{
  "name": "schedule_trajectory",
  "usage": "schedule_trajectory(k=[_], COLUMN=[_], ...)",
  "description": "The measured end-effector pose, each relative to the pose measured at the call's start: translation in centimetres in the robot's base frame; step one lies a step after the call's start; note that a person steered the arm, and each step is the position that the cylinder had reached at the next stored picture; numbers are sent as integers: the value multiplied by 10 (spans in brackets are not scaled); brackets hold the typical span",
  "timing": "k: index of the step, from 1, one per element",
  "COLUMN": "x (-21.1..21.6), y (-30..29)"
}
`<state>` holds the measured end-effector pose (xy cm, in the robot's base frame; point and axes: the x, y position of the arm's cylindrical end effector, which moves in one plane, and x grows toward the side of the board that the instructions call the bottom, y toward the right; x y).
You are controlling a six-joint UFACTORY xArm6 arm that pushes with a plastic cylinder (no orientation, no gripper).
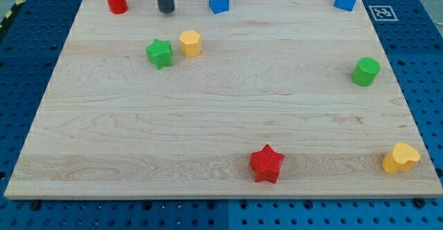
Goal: Drag the blue cube closer to the yellow hexagon
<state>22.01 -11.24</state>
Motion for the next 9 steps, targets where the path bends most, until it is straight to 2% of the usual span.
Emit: schedule_trajectory(k=[1,2,3,4,6,7,9], x=[-29,-27,-27,-27,-26,-26,-19], y=[21,65,155,162,112,131,135])
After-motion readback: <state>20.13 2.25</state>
